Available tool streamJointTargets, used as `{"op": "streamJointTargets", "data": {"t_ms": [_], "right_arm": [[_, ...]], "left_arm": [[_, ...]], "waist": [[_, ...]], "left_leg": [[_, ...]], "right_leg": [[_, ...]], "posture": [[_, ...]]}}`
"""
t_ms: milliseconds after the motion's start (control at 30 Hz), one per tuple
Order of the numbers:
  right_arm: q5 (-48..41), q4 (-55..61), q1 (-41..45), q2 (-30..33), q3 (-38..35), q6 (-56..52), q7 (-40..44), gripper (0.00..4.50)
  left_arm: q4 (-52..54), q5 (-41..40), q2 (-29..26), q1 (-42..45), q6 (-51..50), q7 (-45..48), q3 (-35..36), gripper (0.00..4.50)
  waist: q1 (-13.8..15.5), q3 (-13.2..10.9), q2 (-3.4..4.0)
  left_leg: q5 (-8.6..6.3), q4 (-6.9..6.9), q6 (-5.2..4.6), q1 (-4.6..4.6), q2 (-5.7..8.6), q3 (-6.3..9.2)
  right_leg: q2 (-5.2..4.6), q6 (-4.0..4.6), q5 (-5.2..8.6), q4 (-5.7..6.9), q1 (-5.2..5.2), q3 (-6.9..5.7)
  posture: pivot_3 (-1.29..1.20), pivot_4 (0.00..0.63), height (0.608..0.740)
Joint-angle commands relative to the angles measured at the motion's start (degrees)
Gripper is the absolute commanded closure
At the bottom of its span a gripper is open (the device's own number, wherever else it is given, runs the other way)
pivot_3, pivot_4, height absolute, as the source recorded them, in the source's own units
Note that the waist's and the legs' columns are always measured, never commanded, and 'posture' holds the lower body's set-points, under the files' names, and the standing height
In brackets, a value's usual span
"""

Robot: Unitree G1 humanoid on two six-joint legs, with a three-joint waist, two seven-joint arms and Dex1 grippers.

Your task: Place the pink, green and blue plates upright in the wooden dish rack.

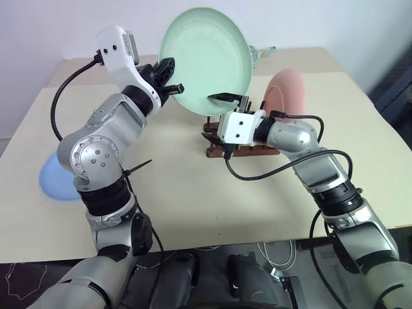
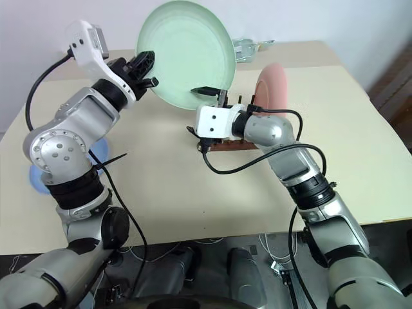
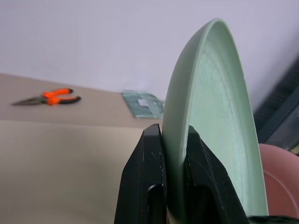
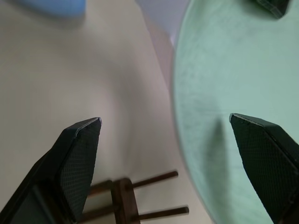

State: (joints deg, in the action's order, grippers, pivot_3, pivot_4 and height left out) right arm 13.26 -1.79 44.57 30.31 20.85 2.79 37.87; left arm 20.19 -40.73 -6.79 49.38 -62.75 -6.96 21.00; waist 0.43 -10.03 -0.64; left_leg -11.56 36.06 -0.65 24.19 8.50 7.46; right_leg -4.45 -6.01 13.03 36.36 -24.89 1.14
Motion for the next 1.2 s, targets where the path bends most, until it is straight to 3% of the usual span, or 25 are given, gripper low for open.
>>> {"op": "streamJointTargets", "data": {"t_ms": [33, 167, 267, 467, 533, 633, 767, 933, 1200], "right_arm": [[5.7, -2.4, 2.3, -0.1, -0.2, 3.5, -4.0, 0.82], [7.4, -2.2, 1.8, -0.7, -1.0, 4.0, -5.6, 2.87], [8.6, -2.3, 2.0, -0.6, -1.2, 4.7, -6.4, 4.41], [9.1, -0.7, 0.7, -0.6, -2.1, 5.6, -6.9, 4.5], [7.0, 0.6, -0.8, -0.9, -3.9, 4.4, -7.1, 4.5], [2.6, 3.6, -3.2, -0.6, -8.4, 2.1, -6.6, 4.5], [-25.5, 17.7, -7.3, -5.5, -22.0, -16.4, -2.5, 4.5], [-47.3, 26.9, -10.4, -8.1, -31.2, -37.0, -6.2, 4.5], [-55.1, 27.6, -13.0, -7.0, -34.9, -44.3, -10.6, 4.5]], "left_arm": [[2.3, -1.5, -0.2, 0.5, -0.5, -0.5, -0.5, 4.5], [2.4, -1.8, -0.6, -0.3, -0.7, -0.3, -0.1, 4.5], [1.5, -3.5, 0.3, -0.5, -0.1, -0.2, 2.1, 3.33], [0.5, -6.1, 2.4, 2.4, 10.2, -2.6, 8.4, 0.36], [-1.3, -4.2, 0.1, 3.0, 15.2, -3.2, 10.7, 0.36], [-3.1, 3.0, -7.4, 0.2, 21.2, 0.5, 8.1, 0.36], [-5.5, 14.1, -20.3, -13.5, 29.6, 14.9, -3.2, 0.36], [-2.3, 16.7, -22.9, -26.6, 35.7, 29.3, -15.3, 0.36], [3.4, 13.1, -23.7, -35.3, 34.5, 42.7, -22.8, 0.36]], "waist": [[0.0, 0.0, 0.0], [0.2, 0.0, 0.0], [0.2, 0.0, -0.01], [0.3, 0.0, -0.01], [0.2, 0.0, -0.01], [-0.1, 0.0, 0.0], [-0.1, 0.0, 0.09], [0.5, 0.0, 0.09], [-0.1, 0.0, 0.31]], "left_leg": [[0.03, -0.01, -0.02, 0.0, 0.0, 0.0], [0.03, 0.01, -0.03, 0.0, 0.01, 0.0], [0.03, 0.01, -0.02, 0.0, 0.01, 0.0], [0.03, 0.04, -0.02, 0.0, 0.01, 0.01], [0.03, 0.03, -0.02, 0.0, 0.0, 0.01], [0.04, -0.03, -0.01, -0.01, 0.0, -0.03], [0.05, -0.16, -0.04, -0.06, 0.0, -0.06], [-0.3, -0.05, -0.36, -0.1, 0.0, 0.1], [-0.33, -0.19, -0.43, -0.11, -0.06, -0.02]], "right_leg": [[0.0, 0.0, 0.0, 0.01, -0.01, 0.0], [0.0, 0.0, 0.0, 0.01, 0.0, 0.02], [0.01, 0.0, 0.0, 0.01, 0.0, 0.02], [0.0, 0.01, 0.0, 0.0, 0.03, 0.01], [0.01, 0.01, 0.0, 0.0, 0.02, 0.01], [0.02, 0.02, -0.01, 0.01, -0.02, 0.09], [0.03, 0.04, -0.01, 0.01, -0.02, 0.19], [0.01, 0.09, -0.03, -0.1, 0.19, 0.09], [-0.03, 0.14, -0.03, -0.1, 0.04, 0.15]], "posture": [[0.0, 0.15, 0.729], [0.0, 0.15, 0.729], [0.0, 0.15, 0.729], [0.0, 0.15, 0.729], [0.0, 0.15, 0.729], [0.0, 0.15, 0.729], [0.0, 0.15, 0.729], [0.0, 0.15, 0.729], [0.0, 0.15, 0.729]]}}
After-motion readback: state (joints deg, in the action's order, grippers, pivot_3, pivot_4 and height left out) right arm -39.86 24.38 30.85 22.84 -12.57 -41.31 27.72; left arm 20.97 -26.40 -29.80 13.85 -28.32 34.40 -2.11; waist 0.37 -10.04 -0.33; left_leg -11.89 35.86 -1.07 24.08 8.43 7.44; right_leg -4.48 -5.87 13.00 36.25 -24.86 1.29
